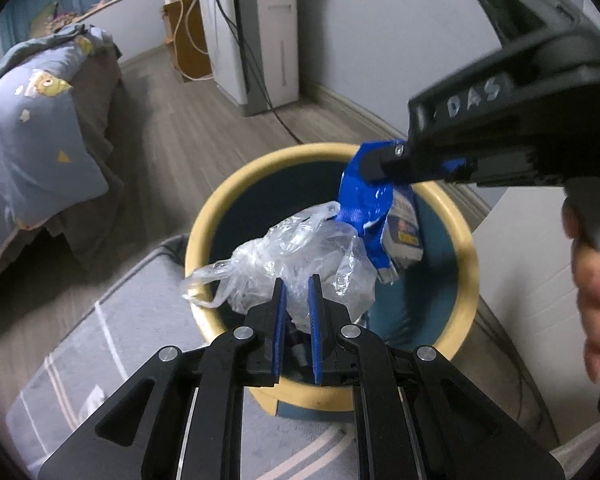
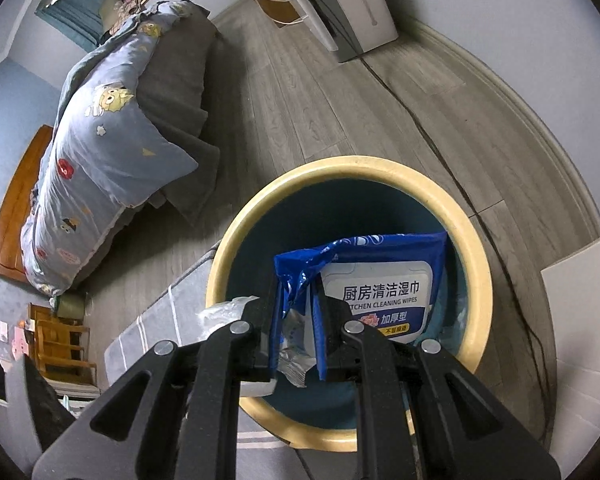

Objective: Collect trash
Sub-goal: 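Drop the wipes pack and plastic film into the bin with both grippers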

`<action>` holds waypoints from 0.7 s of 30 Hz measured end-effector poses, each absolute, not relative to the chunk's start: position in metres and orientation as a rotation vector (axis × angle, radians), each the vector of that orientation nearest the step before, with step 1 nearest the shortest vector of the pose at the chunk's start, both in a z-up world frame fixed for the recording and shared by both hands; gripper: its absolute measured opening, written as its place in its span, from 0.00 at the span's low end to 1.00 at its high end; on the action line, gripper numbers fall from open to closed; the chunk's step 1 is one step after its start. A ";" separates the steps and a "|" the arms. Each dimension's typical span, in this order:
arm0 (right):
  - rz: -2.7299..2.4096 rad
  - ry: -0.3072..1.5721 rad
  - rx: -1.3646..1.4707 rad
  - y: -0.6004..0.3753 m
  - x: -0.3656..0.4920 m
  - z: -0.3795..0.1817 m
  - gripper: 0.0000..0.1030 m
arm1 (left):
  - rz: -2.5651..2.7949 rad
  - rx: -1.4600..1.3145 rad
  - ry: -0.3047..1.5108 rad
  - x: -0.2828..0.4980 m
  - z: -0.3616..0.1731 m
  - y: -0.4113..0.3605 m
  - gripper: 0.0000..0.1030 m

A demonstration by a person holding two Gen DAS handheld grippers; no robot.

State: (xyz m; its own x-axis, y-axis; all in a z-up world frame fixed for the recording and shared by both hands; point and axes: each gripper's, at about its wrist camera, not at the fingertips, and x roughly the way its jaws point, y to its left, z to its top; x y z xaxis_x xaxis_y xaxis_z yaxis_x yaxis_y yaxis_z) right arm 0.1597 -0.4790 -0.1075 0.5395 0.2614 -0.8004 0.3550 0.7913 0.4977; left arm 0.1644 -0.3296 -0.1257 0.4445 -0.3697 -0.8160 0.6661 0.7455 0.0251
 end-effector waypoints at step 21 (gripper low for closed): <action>-0.092 0.987 0.621 -0.467 0.163 -0.096 0.68 | -0.506 0.293 0.834 0.164 -0.110 -0.268 0.84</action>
State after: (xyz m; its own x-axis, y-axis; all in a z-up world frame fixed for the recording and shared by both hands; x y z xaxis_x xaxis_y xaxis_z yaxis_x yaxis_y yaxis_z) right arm 0.1630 -0.4669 -0.0961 0.5624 0.2009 -0.8021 0.3451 0.8245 0.4484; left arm 0.1643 -0.2676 -0.1102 0.5640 -0.3112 -0.7649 0.5350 0.8433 0.0514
